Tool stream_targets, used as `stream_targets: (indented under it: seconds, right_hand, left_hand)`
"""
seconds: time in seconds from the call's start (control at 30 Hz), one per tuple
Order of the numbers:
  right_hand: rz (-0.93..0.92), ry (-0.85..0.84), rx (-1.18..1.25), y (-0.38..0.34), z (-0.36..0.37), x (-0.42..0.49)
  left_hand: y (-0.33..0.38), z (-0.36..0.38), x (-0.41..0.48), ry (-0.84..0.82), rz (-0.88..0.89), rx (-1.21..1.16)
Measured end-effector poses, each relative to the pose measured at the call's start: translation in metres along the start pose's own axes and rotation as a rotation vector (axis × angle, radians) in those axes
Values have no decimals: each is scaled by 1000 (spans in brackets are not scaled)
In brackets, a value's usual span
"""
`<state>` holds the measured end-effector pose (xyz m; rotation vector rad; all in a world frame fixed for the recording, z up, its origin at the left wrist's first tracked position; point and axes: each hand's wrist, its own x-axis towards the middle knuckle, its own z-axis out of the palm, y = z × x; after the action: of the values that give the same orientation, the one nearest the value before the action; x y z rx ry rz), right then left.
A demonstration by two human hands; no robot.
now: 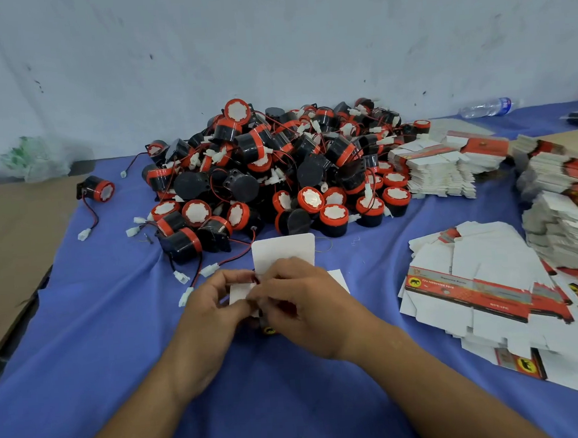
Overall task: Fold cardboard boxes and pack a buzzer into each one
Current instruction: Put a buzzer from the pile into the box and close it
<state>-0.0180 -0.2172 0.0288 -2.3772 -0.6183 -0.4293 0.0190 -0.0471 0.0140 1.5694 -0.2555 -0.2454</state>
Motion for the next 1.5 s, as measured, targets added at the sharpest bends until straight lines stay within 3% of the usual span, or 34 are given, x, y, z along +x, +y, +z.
stream_targets:
  seconds: [0.27, 0.43, 0.67, 0.73, 0.83, 0.97, 1.03, 1.13, 1.2, 1.27, 1.37, 1.4, 1.5]
  right_hand:
    - [45, -70, -53, 0, -4, 1]
    - [140, -10, -2, -2, -7, 4]
    - [211, -102, -205, -3, -8, 7]
    - [206, -194, -285, -4, -10, 6]
    - [184, -286, -323, -4, -15, 4]
    - [102, -302, -100, 6, -37, -3]
    - [138, -211, 61, 14, -56, -9]
    - [385, 61, 78, 35, -80, -17]
    - [652, 2, 113, 44, -87, -22]
    - [777, -81, 367, 48, -85, -25]
    - [665, -33, 776, 42, -78, -24]
    - [614, -43, 783, 39, -73, -22]
    - [626, -97, 464, 36, -46, -17]
  left_hand:
    - [-3, 2, 4, 138, 2, -91]
    - [-3, 5, 0, 93, 60, -78]
    - [-3, 7, -4, 68, 205, 14]
    - [-3, 9, -8, 16, 246, 78]
    - [-6, 13, -10, -18, 364, 363]
    - [-11, 12, -7, -11, 457, 631]
    - [-14, 11, -4, 6, 447, 707]
    - [-16, 13, -2, -22, 384, 704]
    - [-16, 15, -1, -43, 369, 630]
    - [-16, 16, 1, -42, 411, 575]
    - [-14, 20, 1, -25, 453, 535]
    - [-13, 21, 0, -19, 457, 522]
    - [-14, 21, -1, -21, 412, 479]
